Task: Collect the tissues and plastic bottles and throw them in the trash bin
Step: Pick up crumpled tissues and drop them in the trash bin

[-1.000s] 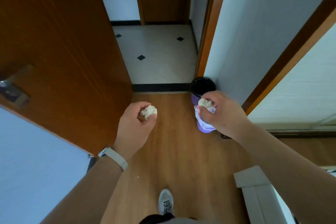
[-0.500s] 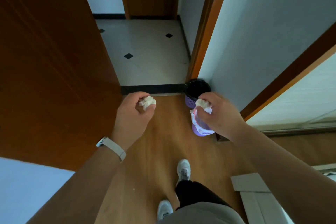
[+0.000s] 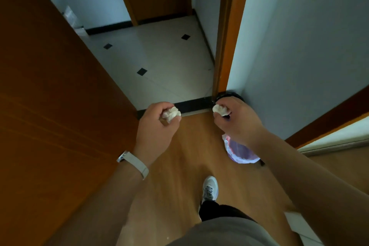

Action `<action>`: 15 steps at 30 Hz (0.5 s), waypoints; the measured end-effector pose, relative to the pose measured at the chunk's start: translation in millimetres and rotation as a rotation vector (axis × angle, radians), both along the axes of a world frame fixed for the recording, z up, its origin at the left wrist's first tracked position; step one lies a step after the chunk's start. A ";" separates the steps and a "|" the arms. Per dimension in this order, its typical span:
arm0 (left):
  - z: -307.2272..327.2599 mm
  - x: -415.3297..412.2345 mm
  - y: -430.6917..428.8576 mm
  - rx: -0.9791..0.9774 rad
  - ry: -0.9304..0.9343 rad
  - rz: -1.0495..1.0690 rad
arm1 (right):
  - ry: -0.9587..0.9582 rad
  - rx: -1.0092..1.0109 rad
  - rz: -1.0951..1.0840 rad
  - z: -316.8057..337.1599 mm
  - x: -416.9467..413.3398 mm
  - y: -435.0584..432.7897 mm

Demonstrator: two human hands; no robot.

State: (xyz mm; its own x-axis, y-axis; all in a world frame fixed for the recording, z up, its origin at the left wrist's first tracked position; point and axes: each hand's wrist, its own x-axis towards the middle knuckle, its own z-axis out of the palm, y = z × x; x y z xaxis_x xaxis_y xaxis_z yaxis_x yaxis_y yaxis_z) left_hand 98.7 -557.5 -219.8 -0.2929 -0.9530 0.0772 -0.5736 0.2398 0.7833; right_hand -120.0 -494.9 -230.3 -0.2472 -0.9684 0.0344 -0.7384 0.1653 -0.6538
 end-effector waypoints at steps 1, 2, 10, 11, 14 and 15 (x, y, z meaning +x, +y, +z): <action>2.4 -12.8 -17.0 0.000 -0.002 -0.014 | -0.011 -0.007 -0.017 -0.5 -10.5 -13.4; 5.0 -25.7 -33.5 -0.007 0.001 -0.025 | -0.022 -0.013 -0.031 -0.7 -21.1 -26.1; 4.7 -128.5 -110.4 -0.076 -0.022 -0.208 | -0.029 -0.139 -0.172 -7.2 -108.0 -75.6; 2.9 -138.6 -114.4 -0.078 -0.031 -0.238 | -0.031 -0.139 -0.203 -8.1 -116.4 -74.4; -1.5 -167.2 -126.4 -0.065 -0.059 -0.312 | -0.033 -0.110 -0.292 -14.8 -140.1 -69.1; -3.2 -175.8 -131.0 -0.063 -0.064 -0.333 | -0.037 -0.099 -0.321 -17.0 -147.3 -68.0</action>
State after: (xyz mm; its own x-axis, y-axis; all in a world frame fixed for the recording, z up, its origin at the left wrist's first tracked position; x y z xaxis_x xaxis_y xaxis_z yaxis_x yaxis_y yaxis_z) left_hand -77.1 -688.6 -223.0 -0.5934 -0.7982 0.1038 -0.5033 0.4686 0.7261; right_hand -267.3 -563.0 -247.3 -0.5416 -0.8334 0.1098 -0.6347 0.3198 -0.7034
